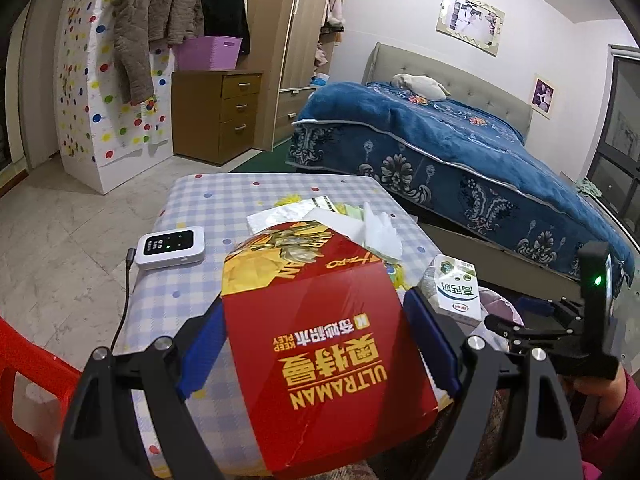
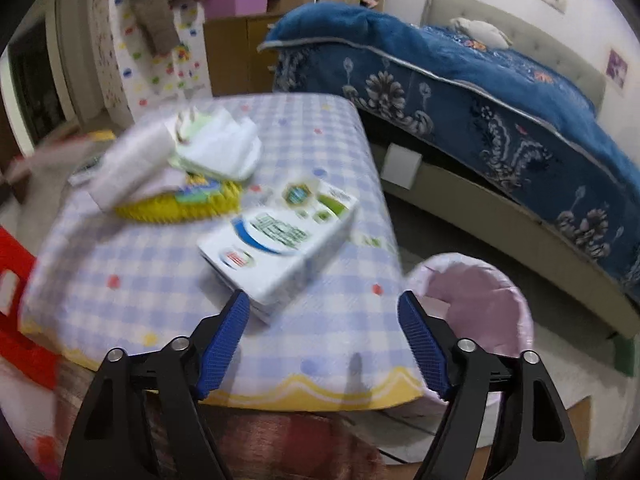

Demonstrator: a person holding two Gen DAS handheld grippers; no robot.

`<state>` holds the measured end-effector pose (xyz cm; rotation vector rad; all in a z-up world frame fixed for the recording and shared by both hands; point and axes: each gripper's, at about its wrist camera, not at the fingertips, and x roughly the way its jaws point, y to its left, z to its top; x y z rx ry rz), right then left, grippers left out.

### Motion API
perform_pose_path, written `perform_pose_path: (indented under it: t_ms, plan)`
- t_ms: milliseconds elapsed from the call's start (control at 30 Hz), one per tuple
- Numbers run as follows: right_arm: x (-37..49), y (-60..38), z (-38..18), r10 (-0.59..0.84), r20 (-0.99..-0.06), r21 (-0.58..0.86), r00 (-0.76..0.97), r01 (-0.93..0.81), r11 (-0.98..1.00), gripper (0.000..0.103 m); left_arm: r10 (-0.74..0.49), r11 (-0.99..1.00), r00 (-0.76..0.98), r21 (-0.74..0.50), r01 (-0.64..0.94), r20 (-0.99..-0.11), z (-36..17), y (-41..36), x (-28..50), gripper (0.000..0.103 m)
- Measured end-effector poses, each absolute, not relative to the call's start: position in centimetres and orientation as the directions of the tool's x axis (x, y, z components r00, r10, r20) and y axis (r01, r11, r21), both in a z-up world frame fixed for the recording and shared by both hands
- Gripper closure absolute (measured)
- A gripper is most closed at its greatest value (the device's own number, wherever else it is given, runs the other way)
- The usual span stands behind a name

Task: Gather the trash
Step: 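Grasp the white milk carton with the right gripper while the left holds the red box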

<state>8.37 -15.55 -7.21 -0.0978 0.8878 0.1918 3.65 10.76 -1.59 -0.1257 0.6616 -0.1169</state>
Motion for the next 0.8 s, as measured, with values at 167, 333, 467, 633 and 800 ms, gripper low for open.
perform_pose_path:
  t_ms: [167,333,467,633,800]
  plan:
    - [10.0,-12.0,-7.1,0.119,-0.758,-0.026,0.642,-0.212,0.977,0.016,-0.141,0.987,0.784,-0.147,0.065,-0.605,-1.6,10.7,3.5,0.02]
    - [12.7,-9.2,-9.0,0.038,-0.791,-0.082,0.611,-0.167,0.982,0.015,-0.126,0.988,0.783,-0.152,0.041,-0.609,-1.6,11.6,3.3,0.02]
    - [12.9,-10.0,-10.0,-0.033,-0.803,-0.123,0.595,-0.111,0.986,0.015,-0.132,0.986,0.78,-0.16,0.042,-0.611,-1.8,11.7,3.2,0.02]
    - [11.2,-13.9,-9.7,-0.049,-0.811,-0.104,0.583,-0.061,0.993,0.015,-0.152,0.984,0.78,-0.166,0.063,-0.607,-1.7,11.2,3.3,0.02]
    - [10.3,-16.3,-9.1,0.12,-0.787,0.063,0.606,-0.114,0.991,0.015,-0.164,0.983,0.777,-0.167,0.077,-0.607,-1.8,10.4,3.5,0.02]
